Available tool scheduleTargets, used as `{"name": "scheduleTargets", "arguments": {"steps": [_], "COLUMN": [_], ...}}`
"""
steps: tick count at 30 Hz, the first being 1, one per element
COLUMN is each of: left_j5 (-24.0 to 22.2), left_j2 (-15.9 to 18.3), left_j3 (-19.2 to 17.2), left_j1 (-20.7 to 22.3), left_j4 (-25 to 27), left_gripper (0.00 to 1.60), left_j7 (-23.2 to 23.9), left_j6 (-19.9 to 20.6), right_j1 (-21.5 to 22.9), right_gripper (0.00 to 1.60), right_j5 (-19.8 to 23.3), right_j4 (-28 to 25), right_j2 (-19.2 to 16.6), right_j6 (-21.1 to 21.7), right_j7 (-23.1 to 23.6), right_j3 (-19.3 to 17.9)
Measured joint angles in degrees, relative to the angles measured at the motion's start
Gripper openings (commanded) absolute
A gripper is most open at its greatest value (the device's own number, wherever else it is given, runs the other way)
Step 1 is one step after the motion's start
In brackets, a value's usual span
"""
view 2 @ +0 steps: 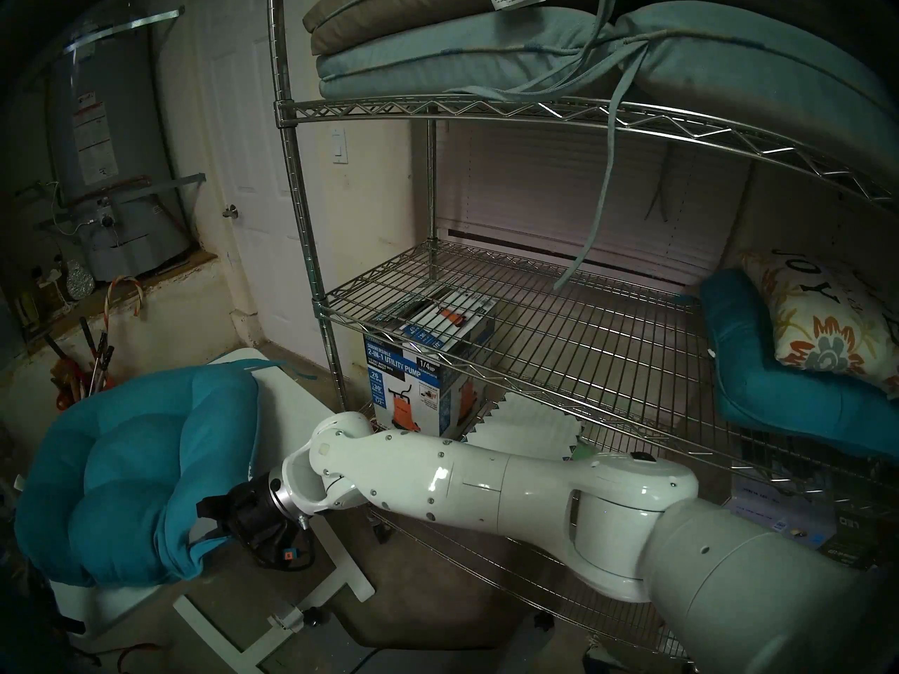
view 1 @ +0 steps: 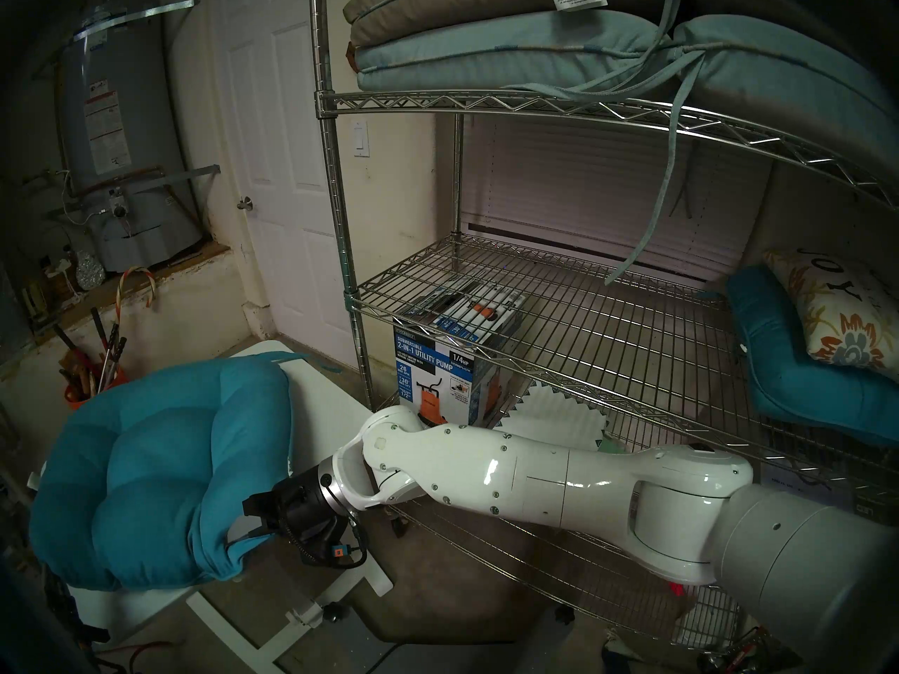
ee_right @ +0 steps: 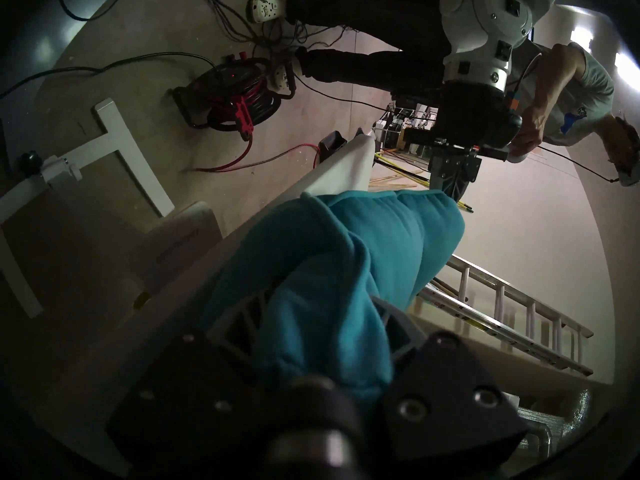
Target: Take cushion off the shelf
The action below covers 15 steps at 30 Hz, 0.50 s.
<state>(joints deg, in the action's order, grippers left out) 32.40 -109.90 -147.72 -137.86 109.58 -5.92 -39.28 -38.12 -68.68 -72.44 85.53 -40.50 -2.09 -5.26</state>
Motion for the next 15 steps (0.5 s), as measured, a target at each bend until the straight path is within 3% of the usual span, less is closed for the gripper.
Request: {"name": "scheduleTargets", "arguments": {"steps": [15], "left_j5": [0.07], "left_j2": [-1.32], "left_j3": [0.27], "left_j1": [-0.63], "left_j4": [0.81], "left_gripper": [0.0], "left_j7": [0.58], "left_j6": [0.11], "right_j1": [2.82], "right_gripper": [0.0], "right_j5": [0.06], "right_j4": [3.7], "right_j2": [3.2], "right_j6": [-0.55], "right_j7": [2.1], "right_j3": [-0.62]}}
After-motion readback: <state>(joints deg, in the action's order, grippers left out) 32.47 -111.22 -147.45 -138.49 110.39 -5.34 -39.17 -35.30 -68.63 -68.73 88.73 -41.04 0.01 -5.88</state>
